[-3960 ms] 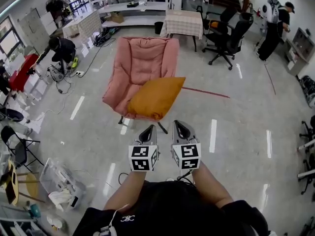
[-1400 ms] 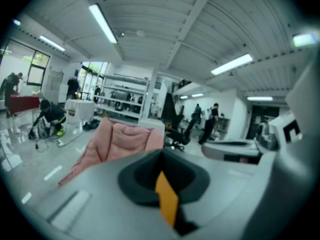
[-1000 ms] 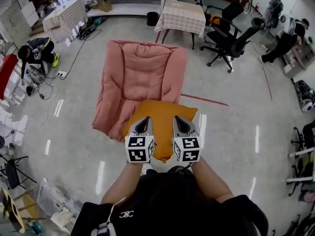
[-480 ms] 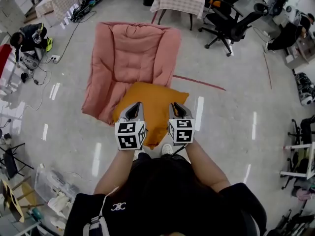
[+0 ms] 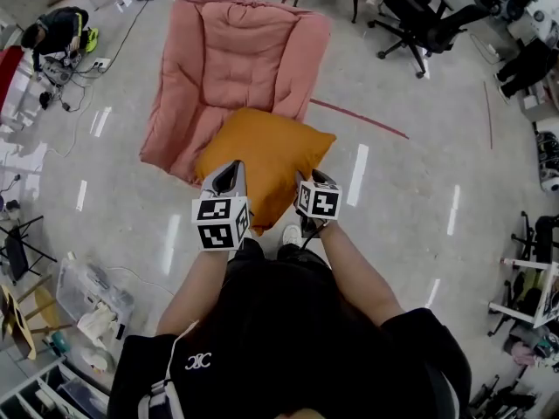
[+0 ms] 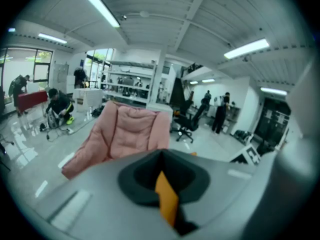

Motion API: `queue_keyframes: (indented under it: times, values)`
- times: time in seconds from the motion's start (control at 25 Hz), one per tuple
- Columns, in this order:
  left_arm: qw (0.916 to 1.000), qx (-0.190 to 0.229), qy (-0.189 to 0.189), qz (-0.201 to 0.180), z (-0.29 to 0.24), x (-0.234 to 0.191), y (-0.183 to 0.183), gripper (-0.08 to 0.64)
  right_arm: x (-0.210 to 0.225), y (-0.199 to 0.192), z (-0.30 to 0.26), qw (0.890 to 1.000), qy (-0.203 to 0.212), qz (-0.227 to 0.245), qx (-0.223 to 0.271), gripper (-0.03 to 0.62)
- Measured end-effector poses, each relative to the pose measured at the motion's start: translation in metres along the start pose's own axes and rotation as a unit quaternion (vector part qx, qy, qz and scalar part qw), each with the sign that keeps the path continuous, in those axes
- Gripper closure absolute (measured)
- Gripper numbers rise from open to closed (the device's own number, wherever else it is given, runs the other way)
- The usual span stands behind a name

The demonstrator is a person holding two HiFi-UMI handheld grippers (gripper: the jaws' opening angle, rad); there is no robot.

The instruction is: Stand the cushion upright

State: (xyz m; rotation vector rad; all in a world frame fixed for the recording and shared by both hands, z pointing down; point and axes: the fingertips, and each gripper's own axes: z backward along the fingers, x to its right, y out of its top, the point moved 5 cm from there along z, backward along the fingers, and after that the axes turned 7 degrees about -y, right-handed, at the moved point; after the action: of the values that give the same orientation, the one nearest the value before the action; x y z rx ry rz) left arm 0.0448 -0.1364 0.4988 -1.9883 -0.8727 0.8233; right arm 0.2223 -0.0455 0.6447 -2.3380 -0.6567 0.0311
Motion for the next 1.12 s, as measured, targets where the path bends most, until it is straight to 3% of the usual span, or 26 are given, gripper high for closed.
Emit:
queue_keyframes:
  times: [0.28, 0.44, 0.56, 0.8, 1.12]
  values:
    - [0.9995, -0.008, 0.027, 0.014, 0.017, -0.012, -0.018, 0.563, -0.001, -0.027, -0.028, 0.998, -0.011, -0.028, -0.055, 0.385]
    - [0.9991, -0.007, 0.037, 0.020, 0.024, -0.016, -0.023, 0.563, -0.001, -0.047, -0.050, 0.994, -0.008, -0.072, -0.084, 0.387]
    - [0.9989, -0.003, 0.042, 0.020, 0.030, -0.016, -0.021, 0.563, 0.000, -0.046, -0.051, 0.994, 0.003, -0.078, -0.082, 0.428]
    - [0.9982, 0.013, 0.046, 0.036, 0.041, -0.036, -0.014, 0.563, -0.018, -0.032, -0.050, 0.997, -0.002, -0.043, -0.068, 0.555]
    - [0.9975, 0.033, 0.042, 0.046, 0.039, -0.051, -0.002, 0.563, -0.066, 0.018, -0.036, 0.996, 0.049, 0.064, -0.021, 0.578]
